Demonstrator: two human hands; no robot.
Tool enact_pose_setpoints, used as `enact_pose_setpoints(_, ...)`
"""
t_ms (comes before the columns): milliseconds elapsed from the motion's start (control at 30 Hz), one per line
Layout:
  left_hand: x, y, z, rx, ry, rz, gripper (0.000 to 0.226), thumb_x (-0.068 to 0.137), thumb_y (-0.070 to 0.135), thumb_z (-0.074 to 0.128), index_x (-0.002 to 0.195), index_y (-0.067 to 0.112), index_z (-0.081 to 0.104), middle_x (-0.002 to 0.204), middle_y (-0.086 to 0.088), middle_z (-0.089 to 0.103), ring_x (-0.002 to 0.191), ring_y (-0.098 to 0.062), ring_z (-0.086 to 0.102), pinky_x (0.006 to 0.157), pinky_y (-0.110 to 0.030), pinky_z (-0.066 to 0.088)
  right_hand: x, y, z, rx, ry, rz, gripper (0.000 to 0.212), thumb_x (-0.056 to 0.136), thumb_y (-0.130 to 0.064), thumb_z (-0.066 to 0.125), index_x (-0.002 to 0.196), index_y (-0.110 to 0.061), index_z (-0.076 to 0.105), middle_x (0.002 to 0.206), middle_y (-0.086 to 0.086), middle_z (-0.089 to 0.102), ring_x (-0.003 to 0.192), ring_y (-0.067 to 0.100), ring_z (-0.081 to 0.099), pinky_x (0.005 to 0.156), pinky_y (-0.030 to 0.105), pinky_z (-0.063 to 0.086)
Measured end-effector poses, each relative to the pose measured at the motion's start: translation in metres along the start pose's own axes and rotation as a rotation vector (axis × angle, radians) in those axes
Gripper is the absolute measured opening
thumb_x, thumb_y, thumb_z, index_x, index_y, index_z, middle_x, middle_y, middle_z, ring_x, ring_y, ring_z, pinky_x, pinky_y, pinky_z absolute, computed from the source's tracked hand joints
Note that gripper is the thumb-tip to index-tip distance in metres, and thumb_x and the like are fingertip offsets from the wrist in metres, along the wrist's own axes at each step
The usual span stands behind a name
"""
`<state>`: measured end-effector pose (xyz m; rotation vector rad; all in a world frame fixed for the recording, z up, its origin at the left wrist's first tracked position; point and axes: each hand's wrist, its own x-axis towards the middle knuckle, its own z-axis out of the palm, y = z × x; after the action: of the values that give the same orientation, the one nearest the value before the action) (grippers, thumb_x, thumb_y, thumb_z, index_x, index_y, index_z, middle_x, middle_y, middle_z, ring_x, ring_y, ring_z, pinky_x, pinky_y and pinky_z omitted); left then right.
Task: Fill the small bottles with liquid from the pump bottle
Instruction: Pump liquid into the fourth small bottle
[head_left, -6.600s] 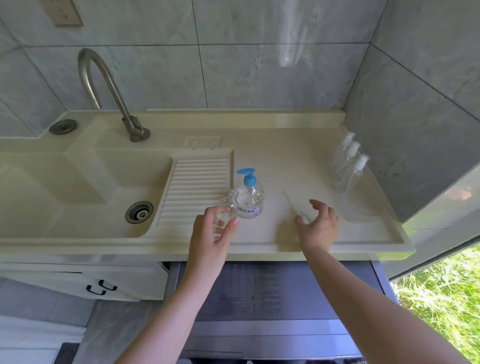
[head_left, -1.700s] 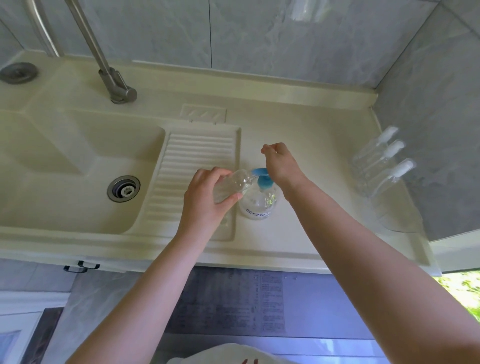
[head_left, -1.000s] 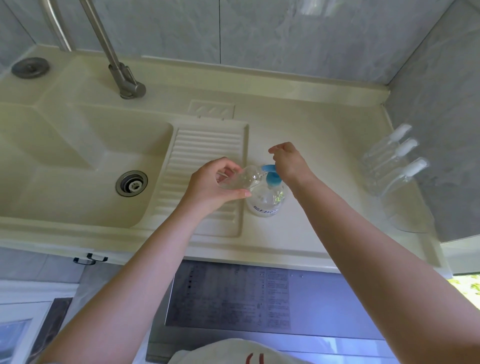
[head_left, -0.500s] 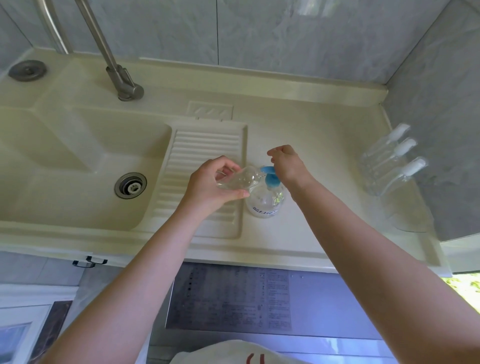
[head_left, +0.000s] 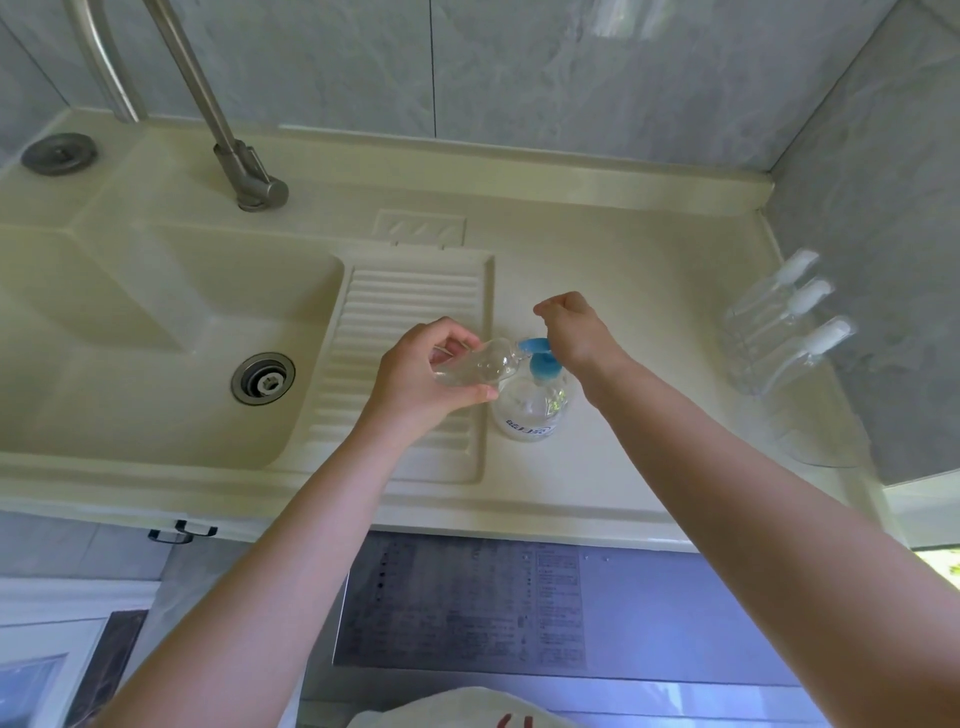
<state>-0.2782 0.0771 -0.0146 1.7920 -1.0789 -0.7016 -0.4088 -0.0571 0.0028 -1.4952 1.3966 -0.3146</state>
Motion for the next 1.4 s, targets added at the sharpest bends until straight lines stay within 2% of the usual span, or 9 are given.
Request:
enact_pose_setpoints(133, -0.001, -0.004, 0.002, 0.001, 0.013, 0.014, 0.046, 0.054, 0.023, 0.092, 0.090, 0.034, 0.065, 0.097, 0.007, 0.066, 0.092, -0.012, 0.063, 0.087, -0.024, 0.049, 0.002, 0.001, 0.004, -0.025, 0.002, -0.006, 0.028, 0.099, -0.027, 0.036, 0.121, -0.021, 0.053, 0.115, 0.002, 0.055, 0.105, 0.025, 0.055, 0.091, 0.036, 0.044)
enact_pose_setpoints(333, -0.001, -0.009, 0.005, 0.004, 0.024, 0.026, 0.046, 0.054, 0.022, 0.092, 0.091, 0.033, 0.065, 0.100, 0.007, 0.065, 0.093, -0.010, 0.062, 0.085, -0.019, 0.046, 0.000, 0.007, 0.008, -0.053, 0.085, -0.044, 0.026, 0.096, -0.025, 0.029, 0.109, -0.030, 0.052, 0.105, -0.001, 0.058, 0.110, 0.028, 0.057, 0.105, 0.047, 0.041)
enact_pose_setpoints(500, -0.001, -0.006, 0.004, -0.005, 0.036, 0.051, 0.046, 0.055, 0.019, 0.092, 0.091, 0.031, 0.065, 0.101, 0.006, 0.066, 0.094, -0.009, 0.062, 0.089, -0.023, 0.049, -0.002, 0.004, 0.000, 0.132, -0.016, 0.034, 0.032, 0.100, -0.024, 0.039, 0.127, -0.017, 0.053, 0.126, 0.004, 0.056, 0.115, 0.024, 0.054, 0.093, 0.033, 0.041)
enact_pose_setpoints(733, -0.002, -0.007, 0.003, 0.015, 0.038, 0.064, 0.047, 0.055, 0.022, 0.092, 0.091, 0.033, 0.064, 0.103, 0.008, 0.066, 0.095, -0.009, 0.062, 0.091, -0.029, 0.051, 0.001, 0.004, 0.001, 0.078, -0.014, -0.010, 0.029, 0.098, -0.021, 0.039, 0.121, -0.018, 0.057, 0.118, 0.002, 0.056, 0.107, 0.022, 0.055, 0.088, 0.032, 0.042)
enact_pose_setpoints(867, -0.001, -0.009, 0.005, 0.035, 0.047, 0.088, 0.046, 0.055, 0.018, 0.092, 0.092, 0.028, 0.066, 0.100, 0.007, 0.064, 0.093, -0.008, 0.061, 0.092, -0.030, 0.050, 0.002, 0.009, 0.007, -0.030, 0.084, -0.035, 0.029, 0.094, -0.020, 0.031, 0.107, -0.030, 0.055, 0.105, -0.002, 0.055, 0.101, 0.026, 0.058, 0.084, 0.038, 0.044)
enact_pose_setpoints(1100, -0.001, -0.002, 0.006, 0.031, 0.058, 0.103, 0.047, 0.056, 0.017, 0.091, 0.093, 0.028, 0.065, 0.101, 0.006, 0.063, 0.092, -0.004, 0.060, 0.091, -0.026, 0.049, 0.001, 0.002, -0.001, 0.042, 0.018, -0.021, 0.031, 0.100, -0.027, 0.037, 0.125, -0.022, 0.054, 0.119, 0.001, 0.053, 0.101, 0.020, 0.051, 0.082, 0.029, 0.038)
enact_pose_setpoints(1267, 0.000, -0.002, 0.006, 0.029, 0.054, 0.108, 0.047, 0.056, 0.016, 0.091, 0.092, 0.029, 0.065, 0.101, 0.006, 0.064, 0.093, -0.004, 0.060, 0.090, -0.023, 0.048, 0.000, -0.001, -0.002, 0.003, 0.030, -0.054, 0.028, 0.100, -0.027, 0.036, 0.119, -0.023, 0.056, 0.114, 0.000, 0.054, 0.093, 0.019, 0.053, 0.072, 0.028, 0.039)
enact_pose_setpoints(1333, 0.001, -0.005, 0.006, 0.038, 0.053, 0.109, 0.047, 0.056, 0.018, 0.092, 0.093, 0.029, 0.065, 0.100, 0.007, 0.063, 0.093, -0.006, 0.061, 0.090, -0.023, 0.048, -0.003, 0.004, 0.004, -0.011, 0.051, -0.066, 0.031, 0.098, -0.022, 0.031, 0.113, -0.025, 0.058, 0.114, 0.000, 0.056, 0.099, 0.021, 0.053, 0.077, 0.029, 0.042)
enact_pose_setpoints(1400, 0.001, -0.007, 0.007, 0.053, 0.053, 0.109, 0.046, 0.056, 0.017, 0.091, 0.092, 0.028, 0.066, 0.099, 0.007, 0.063, 0.092, -0.005, 0.060, 0.089, -0.020, 0.046, -0.006, 0.009, 0.010, -0.050, 0.123, -0.089, 0.032, 0.094, -0.024, 0.027, 0.099, -0.032, 0.057, 0.108, -0.002, 0.058, 0.105, 0.025, 0.055, 0.092, 0.040, 0.046)
